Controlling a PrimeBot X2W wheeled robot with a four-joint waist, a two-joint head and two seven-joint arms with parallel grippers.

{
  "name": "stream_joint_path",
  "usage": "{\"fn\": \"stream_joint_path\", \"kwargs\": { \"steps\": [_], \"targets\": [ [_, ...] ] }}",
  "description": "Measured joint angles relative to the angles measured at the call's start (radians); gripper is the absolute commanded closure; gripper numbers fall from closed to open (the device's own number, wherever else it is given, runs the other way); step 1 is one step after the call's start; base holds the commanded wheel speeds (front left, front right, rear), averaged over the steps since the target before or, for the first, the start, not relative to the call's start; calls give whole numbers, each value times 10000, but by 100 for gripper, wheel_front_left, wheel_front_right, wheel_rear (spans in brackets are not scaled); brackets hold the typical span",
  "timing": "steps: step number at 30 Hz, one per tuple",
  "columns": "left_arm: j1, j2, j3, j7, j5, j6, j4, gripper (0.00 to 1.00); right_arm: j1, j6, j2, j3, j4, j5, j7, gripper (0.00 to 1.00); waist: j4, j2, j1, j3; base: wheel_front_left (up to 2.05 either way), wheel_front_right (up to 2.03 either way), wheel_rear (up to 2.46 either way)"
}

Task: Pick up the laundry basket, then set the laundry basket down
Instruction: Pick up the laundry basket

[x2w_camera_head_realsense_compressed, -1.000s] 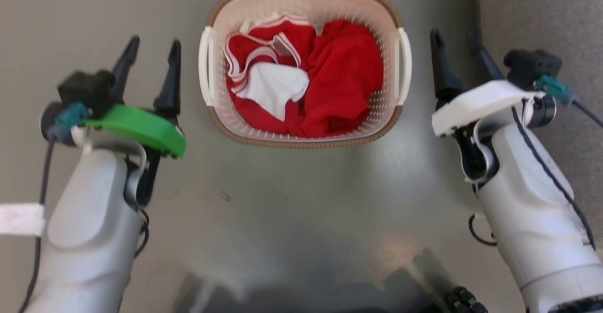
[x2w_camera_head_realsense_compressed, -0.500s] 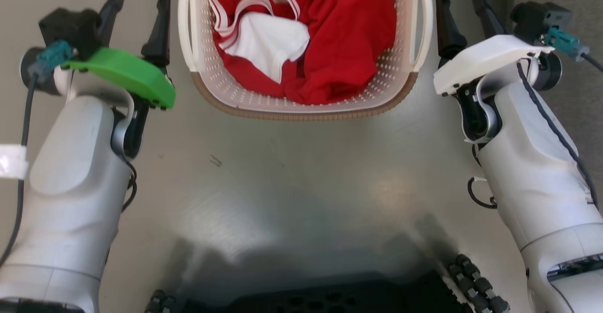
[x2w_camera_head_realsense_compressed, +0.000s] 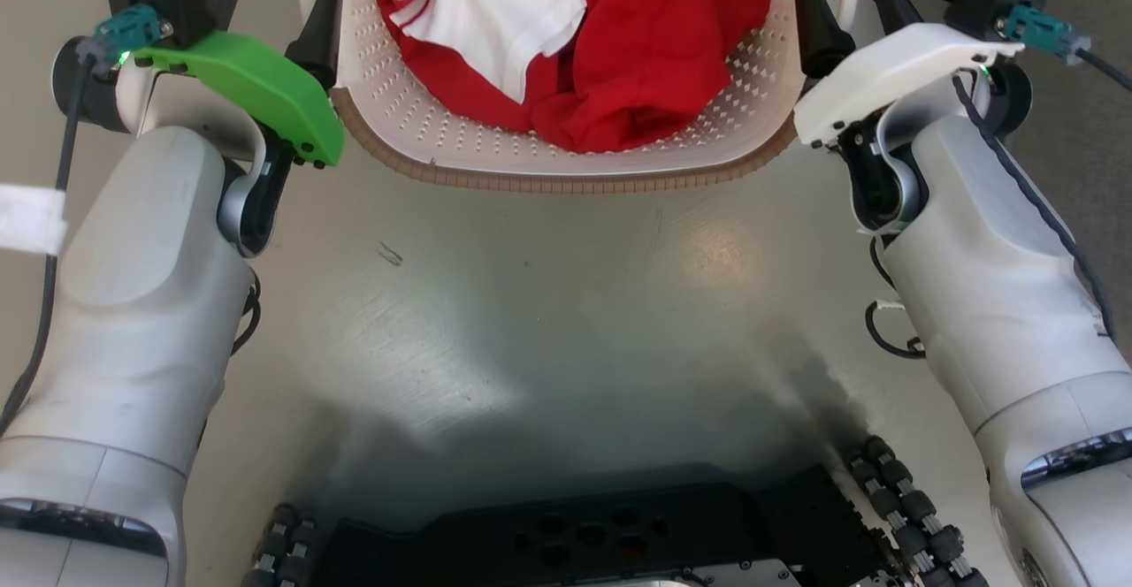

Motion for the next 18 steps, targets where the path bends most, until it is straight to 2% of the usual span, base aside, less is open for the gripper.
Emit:
{"fn": "stream_joint_path", "kwargs": {
  "steps": [14, 18],
  "targets": [
    [-756, -236, -692, 380, -696, -2, 849, 0, -709, 2, -13, 838, 556, 765, -4, 0, 36, 0, 0, 667, 0, 0, 0],
    [-810, -232, -884, 378, -809, -2, 1026, 2, -816, 2, -13, 1037, 702, 986, -4, 15, 66, 0, 0, 695, 0, 0, 0]
  ]
}}
